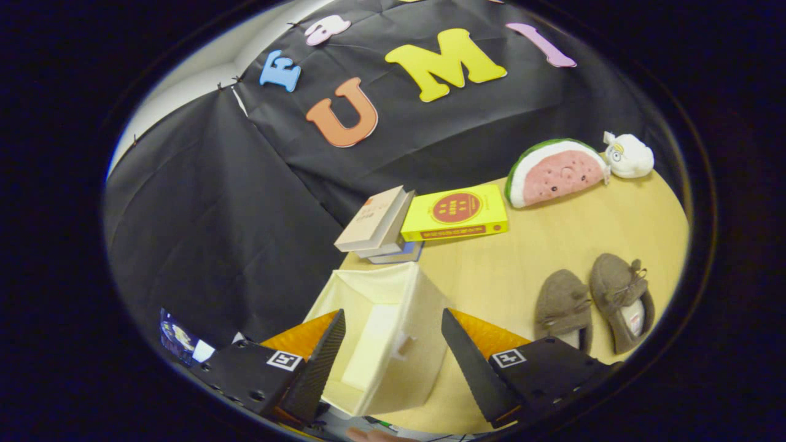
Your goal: Open the storage box then place both shoes into the box .Put the left shoe in first, then the right shoe, with the right side of both shoes facing outward in a uniform manner.
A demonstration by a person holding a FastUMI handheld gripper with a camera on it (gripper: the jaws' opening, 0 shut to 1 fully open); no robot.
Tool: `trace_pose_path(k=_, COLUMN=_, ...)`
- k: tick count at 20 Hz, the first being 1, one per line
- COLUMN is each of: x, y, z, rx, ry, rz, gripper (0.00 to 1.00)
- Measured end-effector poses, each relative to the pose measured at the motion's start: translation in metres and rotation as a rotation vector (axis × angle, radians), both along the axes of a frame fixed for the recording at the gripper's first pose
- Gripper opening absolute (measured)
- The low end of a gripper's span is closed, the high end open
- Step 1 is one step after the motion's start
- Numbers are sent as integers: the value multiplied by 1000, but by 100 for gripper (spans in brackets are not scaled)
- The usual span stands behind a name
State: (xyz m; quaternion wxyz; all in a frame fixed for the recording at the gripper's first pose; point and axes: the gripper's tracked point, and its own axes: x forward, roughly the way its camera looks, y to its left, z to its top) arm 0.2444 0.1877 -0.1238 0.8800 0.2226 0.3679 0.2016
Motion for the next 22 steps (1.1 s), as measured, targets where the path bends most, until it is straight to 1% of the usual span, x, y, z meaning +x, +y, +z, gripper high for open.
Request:
trace_pose_path(k=4, x=-7, y=-59, z=-17, rx=-79, ry=-24, rz=-51, gripper=96)
trace_pose_path(k=7, x=-12, y=-97, z=-32, rx=-169, ry=-39, rz=-76, gripper=96)
trace_pose_path(k=9, x=-16, y=-117, z=-45, rx=-208, ry=-26, rz=-91, gripper=96)
trace_pose_path(k=12, x=-22, y=-143, z=-75, rx=-255, ry=37, rz=-115, gripper=95)
trace_pose_path(k=15, x=-29, y=-158, z=-108, rx=-318, ry=110, rz=-90, gripper=95)
trace_pose_path(k=18, x=-34, y=-176, z=-135, rx=-410, ry=203, rz=-34, gripper=95)
trace_pose_path(k=20, x=-34, y=-185, z=-139, rx=-426, ry=254, rz=-18, gripper=94)
trace_pose_path(k=22, x=-32, y=-183, z=-142, rx=-427, ry=294, rz=12, gripper=92)
